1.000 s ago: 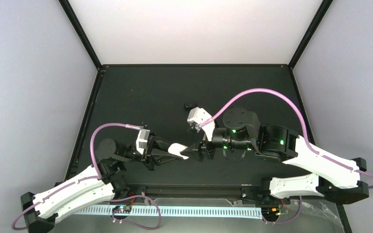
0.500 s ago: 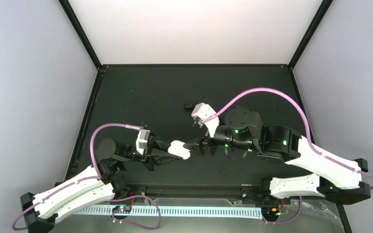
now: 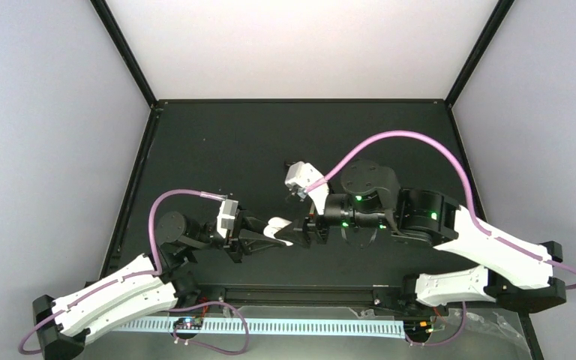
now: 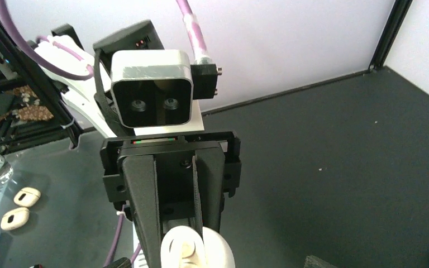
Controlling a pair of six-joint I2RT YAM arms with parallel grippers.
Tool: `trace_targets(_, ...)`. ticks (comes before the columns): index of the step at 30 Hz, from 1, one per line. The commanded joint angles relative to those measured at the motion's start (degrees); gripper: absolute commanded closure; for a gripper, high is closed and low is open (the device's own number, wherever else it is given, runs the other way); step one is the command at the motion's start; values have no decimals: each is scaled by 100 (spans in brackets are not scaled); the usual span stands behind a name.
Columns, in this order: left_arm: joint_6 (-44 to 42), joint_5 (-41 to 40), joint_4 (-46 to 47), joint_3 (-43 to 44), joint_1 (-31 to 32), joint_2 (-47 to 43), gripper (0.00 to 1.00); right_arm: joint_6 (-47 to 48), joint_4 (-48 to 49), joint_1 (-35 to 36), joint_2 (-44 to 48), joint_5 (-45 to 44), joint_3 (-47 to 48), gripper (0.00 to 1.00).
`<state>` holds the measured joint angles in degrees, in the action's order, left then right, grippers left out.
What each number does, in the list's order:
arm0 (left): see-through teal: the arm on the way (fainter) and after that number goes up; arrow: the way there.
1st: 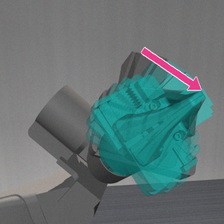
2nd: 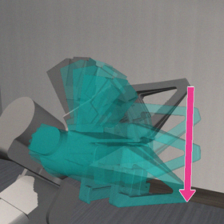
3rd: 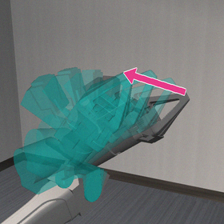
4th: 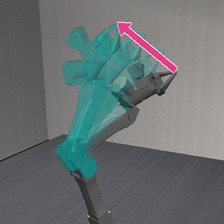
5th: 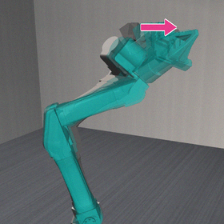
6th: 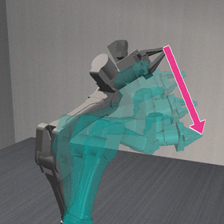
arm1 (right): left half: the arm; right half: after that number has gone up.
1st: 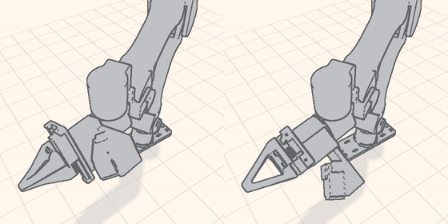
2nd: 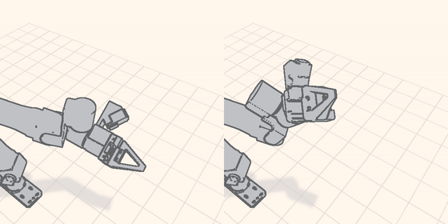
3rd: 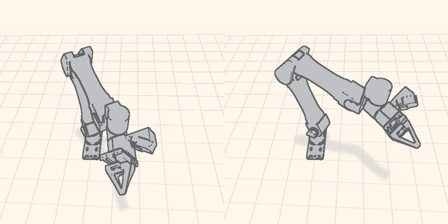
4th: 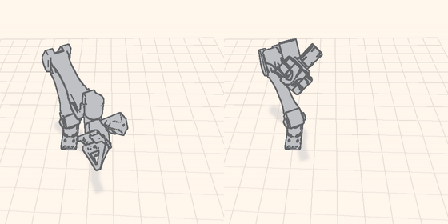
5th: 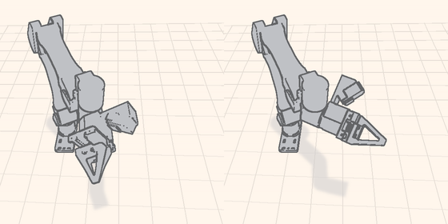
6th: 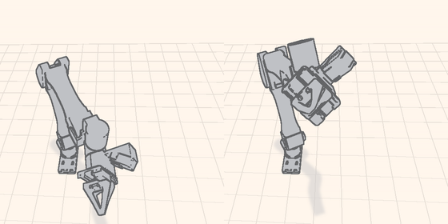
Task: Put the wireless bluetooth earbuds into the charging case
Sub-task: Adjust the earbud with the charging case.
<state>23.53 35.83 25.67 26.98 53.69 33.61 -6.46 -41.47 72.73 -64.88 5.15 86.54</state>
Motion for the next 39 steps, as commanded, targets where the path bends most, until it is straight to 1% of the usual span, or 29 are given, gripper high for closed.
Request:
trace_targets(1, -134, 56, 21, 243, -1, 39, 98, 38, -58, 13, -118, -53, 39, 20)
trace_targets(26, -142, 74, 52, 180, 1, -106, 98, -217, -273, 11, -288, -993, -58, 21)
trace_targets(34, -135, 48, 56, 176, 1, -144, 98, -254, -249, 5, -218, -840, -118, 21)
trace_targets(39, -147, 21, 26, 143, 1, -174, 98, -274, 57, 10, 112, -605, -192, 20)
